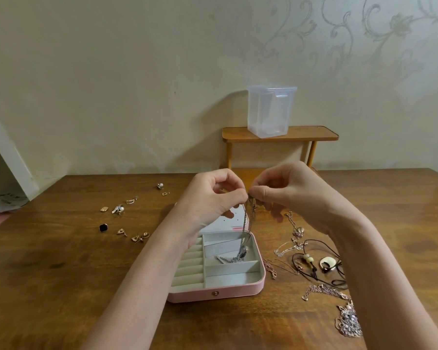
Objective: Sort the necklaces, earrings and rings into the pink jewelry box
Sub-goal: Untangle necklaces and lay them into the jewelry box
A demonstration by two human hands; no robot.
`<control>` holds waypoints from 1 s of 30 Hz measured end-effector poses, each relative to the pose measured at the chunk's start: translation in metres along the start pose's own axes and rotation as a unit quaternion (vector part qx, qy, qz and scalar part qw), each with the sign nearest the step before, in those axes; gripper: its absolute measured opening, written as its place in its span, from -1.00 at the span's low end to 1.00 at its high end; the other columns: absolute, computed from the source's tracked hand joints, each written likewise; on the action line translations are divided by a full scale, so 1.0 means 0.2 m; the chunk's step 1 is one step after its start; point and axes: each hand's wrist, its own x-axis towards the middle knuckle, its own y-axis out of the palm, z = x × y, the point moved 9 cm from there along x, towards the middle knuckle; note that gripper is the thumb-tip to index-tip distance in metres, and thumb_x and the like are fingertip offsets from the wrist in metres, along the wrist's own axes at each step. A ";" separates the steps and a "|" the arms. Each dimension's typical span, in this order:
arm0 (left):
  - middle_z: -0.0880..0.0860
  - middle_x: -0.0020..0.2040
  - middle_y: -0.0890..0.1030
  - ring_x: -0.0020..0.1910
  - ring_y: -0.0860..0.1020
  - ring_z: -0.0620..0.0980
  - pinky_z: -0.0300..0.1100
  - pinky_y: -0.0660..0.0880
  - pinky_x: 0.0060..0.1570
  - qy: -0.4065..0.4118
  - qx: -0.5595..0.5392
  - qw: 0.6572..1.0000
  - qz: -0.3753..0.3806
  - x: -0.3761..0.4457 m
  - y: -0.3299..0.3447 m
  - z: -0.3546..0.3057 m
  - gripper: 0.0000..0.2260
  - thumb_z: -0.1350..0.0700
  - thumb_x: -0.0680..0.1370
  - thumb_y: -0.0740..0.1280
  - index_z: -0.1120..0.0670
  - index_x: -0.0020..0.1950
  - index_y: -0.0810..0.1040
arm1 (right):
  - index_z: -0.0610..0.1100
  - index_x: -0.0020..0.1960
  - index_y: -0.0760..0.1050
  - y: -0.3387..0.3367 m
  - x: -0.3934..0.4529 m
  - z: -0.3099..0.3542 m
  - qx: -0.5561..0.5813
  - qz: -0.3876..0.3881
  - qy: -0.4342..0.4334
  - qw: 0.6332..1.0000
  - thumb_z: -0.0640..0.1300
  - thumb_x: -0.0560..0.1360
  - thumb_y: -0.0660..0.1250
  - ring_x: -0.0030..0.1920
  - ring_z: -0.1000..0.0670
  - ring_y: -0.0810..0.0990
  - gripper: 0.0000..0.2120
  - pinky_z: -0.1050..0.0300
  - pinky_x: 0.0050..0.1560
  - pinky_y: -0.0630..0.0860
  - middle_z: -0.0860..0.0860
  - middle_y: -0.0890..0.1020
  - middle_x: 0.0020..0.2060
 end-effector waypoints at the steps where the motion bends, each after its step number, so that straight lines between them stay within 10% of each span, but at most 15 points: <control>1: -0.05 -0.40 0.53 -0.37 0.47 -0.16 -0.34 0.44 -0.41 0.003 0.001 1.000 -0.002 0.00 0.00 0.00 -0.84 0.28 0.42 0.35 0.06 -0.31 0.54 | -0.31 -0.19 0.59 0.00 0.00 -0.01 0.013 0.005 0.008 1.000 -0.31 0.45 0.34 -0.49 0.11 0.48 -0.91 0.28 -0.53 0.41 0.03 0.55 -0.53; 19: -0.06 -0.39 0.55 -0.41 0.51 -0.22 -0.33 0.47 -0.43 0.052 0.027 0.997 -0.040 0.01 -0.04 -0.03 -0.88 0.29 0.43 0.39 0.10 -0.26 0.56 | -0.21 -0.17 0.65 -0.02 0.01 0.05 -0.131 -0.021 -0.082 0.988 -0.21 0.42 0.41 -0.55 0.03 0.48 -0.92 0.29 -0.53 0.38 -0.06 0.62 -0.48; 30: -0.10 -0.47 0.41 -0.45 0.34 -0.16 -0.36 0.31 -0.52 -0.093 -0.016 0.995 0.022 0.02 0.02 0.15 -0.80 0.21 0.46 0.27 0.03 -0.36 0.45 | -0.14 -0.35 0.51 0.07 0.02 0.08 -0.304 -0.008 -0.150 0.941 -0.29 0.34 0.41 -0.38 0.10 0.38 -0.86 0.34 -0.34 0.35 0.07 0.51 -0.42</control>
